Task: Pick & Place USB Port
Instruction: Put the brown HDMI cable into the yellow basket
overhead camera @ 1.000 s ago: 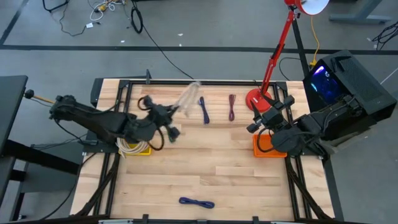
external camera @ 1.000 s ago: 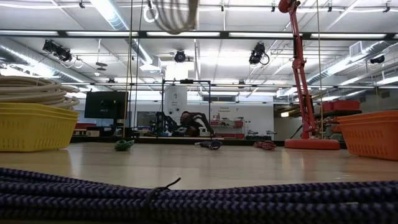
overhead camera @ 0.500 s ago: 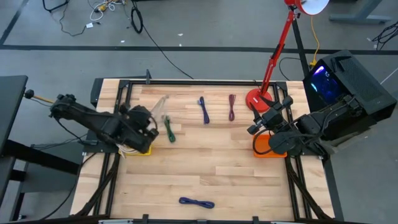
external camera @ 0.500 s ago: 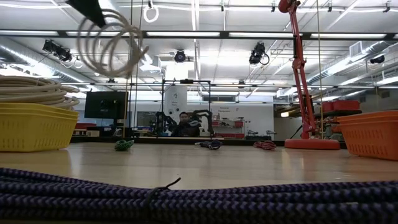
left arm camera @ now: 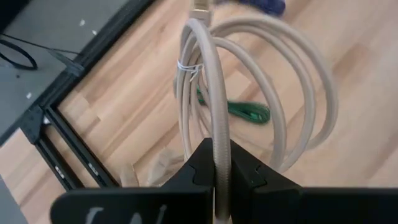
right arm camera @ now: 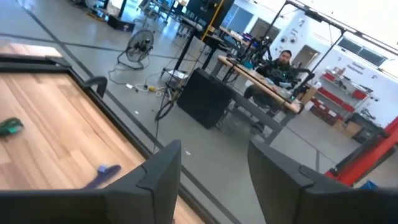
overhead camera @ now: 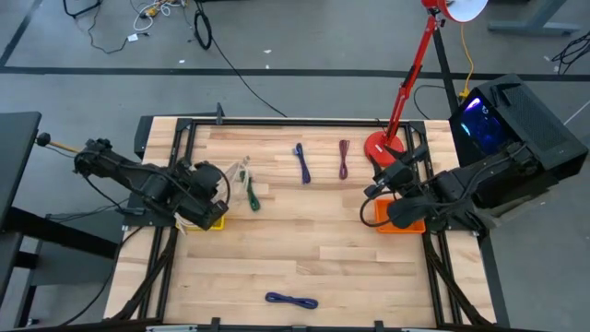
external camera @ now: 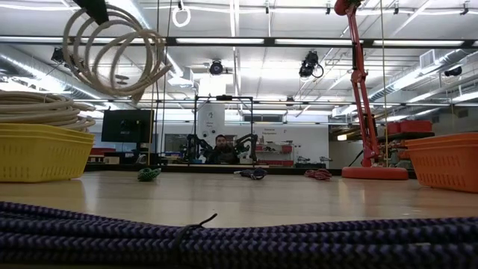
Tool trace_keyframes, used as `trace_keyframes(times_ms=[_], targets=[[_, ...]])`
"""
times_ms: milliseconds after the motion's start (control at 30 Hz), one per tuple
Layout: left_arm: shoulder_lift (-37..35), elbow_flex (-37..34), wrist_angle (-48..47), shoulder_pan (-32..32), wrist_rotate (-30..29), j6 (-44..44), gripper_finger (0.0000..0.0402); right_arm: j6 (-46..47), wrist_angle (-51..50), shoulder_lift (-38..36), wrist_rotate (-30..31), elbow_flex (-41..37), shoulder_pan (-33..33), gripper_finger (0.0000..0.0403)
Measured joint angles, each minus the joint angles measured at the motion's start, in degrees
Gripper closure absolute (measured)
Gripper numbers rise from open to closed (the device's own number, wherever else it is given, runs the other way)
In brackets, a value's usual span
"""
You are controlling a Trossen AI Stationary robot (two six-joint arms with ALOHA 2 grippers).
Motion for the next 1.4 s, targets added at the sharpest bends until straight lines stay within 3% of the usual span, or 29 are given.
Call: trace_keyframes(times_ms=[233, 400, 667, 767, 1000, 1200, 1400], targets=[[0.0, 0.1, 0.0, -0.9, 1.6, -2.0, 0.0385, 3.3, 0.0, 0.0, -1.7, -3.4, -1.7, 0.0218], [0.1, -0.8, 0.0, -0.3, 8.2, -1.8, 0.0385, 4.3, -0.1, 0.0, -3.9, -4.6, -2.3, 0.0218], [0.0, -0.8, 0.0, -1.6, 8.6, 1.8, 0.0385, 5.7, -0.1, 0.0, -5.3, -4.6, -2.5, 0.0218], [-1.7, -0.8, 0.0, -3.0, 6.5, 7.0, 0.0385, 5.7, -0.2, 0.0, -5.9, -4.6, -2.5, 0.0218], [-13.2, -0.8, -0.2, -9.6, -6.0, 0.9, 0.0385, 5.7, -0.4, 0.0, -7.8, -4.6, -2.5, 0.0218], [-17.9, -1.9, 0.0, -11.3, -6.5, 6.0, 0.0385, 5.7, -0.7, 0.0, -7.8, -4.6, -2.7, 0.0218], [-25.4, -7.9, -0.1, -9.8, -6.1, 7.1, 0.0385, 7.1, -0.9, 0.0, -8.1, -4.6, -2.7, 0.0218]])
